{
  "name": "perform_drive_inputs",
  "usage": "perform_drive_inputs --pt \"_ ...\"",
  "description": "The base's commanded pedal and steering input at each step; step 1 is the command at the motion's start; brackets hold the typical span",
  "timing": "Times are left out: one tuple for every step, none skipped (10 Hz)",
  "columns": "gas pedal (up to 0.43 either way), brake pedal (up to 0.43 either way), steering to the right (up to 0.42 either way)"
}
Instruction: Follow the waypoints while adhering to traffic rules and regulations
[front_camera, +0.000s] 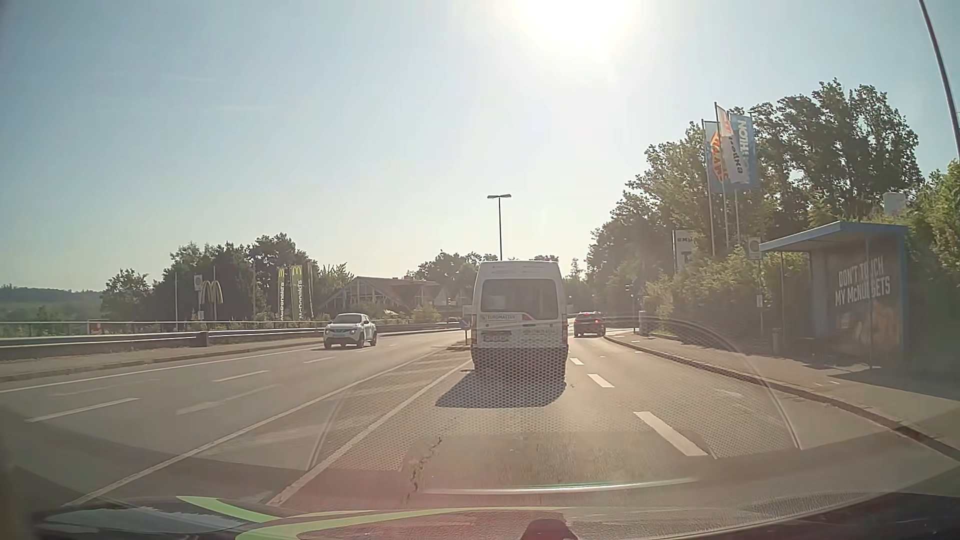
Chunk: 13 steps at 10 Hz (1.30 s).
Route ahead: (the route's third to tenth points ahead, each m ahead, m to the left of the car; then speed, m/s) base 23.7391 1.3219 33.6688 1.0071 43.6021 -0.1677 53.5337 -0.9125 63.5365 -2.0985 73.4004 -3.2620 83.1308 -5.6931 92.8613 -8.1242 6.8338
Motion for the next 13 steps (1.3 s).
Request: perform_drive_inputs --pt "0.059 0.000 0.007" --pt "0.067 0.000 0.008" --pt "0.079 0.000 0.009" --pt "0.087 0.000 0.010" --pt "0.087 0.000 0.011" --pt "0.087 0.000 0.011" --pt "0.087 0.000 0.011" --pt "0.087 0.000 0.011" --pt "0.087 0.000 0.011" --pt "0.098 0.000 0.011" --pt "0.098 0.000 0.011" --pt "0.110 0.000 0.011" --pt "0.110 0.000 0.011"
